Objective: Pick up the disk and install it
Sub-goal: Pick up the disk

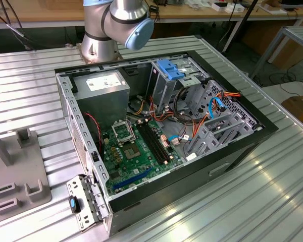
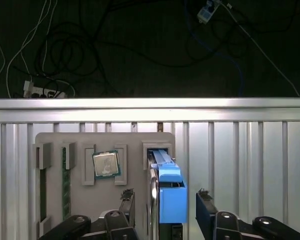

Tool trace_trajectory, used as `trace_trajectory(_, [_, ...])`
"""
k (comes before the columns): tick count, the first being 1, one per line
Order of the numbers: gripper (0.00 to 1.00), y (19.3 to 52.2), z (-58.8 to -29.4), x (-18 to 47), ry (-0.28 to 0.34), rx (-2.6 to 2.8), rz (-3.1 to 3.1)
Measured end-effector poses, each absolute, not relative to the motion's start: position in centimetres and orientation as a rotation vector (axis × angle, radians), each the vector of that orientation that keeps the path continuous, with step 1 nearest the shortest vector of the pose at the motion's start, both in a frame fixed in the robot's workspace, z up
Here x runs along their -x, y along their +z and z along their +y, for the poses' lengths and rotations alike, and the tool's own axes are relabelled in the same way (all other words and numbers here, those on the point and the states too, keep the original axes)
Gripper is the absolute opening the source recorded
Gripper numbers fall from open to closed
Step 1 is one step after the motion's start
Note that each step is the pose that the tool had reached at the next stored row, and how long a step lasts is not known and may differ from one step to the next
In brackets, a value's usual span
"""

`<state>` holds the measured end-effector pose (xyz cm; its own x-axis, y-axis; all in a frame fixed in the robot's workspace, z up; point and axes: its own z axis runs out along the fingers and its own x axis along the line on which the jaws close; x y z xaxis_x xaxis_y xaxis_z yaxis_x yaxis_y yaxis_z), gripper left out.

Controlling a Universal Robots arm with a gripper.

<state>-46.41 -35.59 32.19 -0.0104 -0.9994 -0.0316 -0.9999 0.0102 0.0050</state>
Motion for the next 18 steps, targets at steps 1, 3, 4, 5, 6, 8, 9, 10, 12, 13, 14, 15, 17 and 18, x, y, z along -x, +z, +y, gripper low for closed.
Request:
trace_trajectory(1, [0.60, 32.0, -35.6, 46.4, 0.040, 2.196, 2.219])
trace_trajectory(3, [0.60, 31.3, -35.6, 46.4, 0.040, 2.196, 2.219])
trace_trajectory(4, [0.60, 31.1, -35.6, 46.4, 0.040, 2.196, 2.219])
trace_trajectory(5, [0.60, 31.0, -35.6, 46.4, 0.040, 2.197, 2.219])
trace_trajectory(6, [0.60, 31.0, -35.6, 46.4, 0.040, 2.197, 2.219])
trace_trajectory(8, [0.60, 30.9, -35.6, 46.2, 0.040, 2.196, 2.219])
trace_trajectory(9, [0.60, 30.9, -35.6, 46.2, 0.040, 2.196, 2.219])
trace_trajectory(10, [0.60, 30.9, -35.6, 46.2, 0.040, 2.196, 2.219])
trace_trajectory(12, [0.60, 30.9, -35.6, 46.2, 0.040, 2.196, 2.219])
trace_trajectory(13, [0.60, 30.9, -35.6, 46.2, 0.040, 2.196, 2.219])
trace_trajectory(14, [0.60, 30.9, -35.6, 46.2, 0.040, 2.196, 2.219])
trace_trajectory(15, [0.59, 30.9, -35.6, 46.2, 0.040, 2.196, 2.219])
trace_trajectory(17, [0.52, 30.9, -35.6, 46.2, 0.040, 2.196, 2.219])
trace_trajectory(18, [0.40, 30.9, -35.6, 46.2, 0.040, 2.196, 2.219])
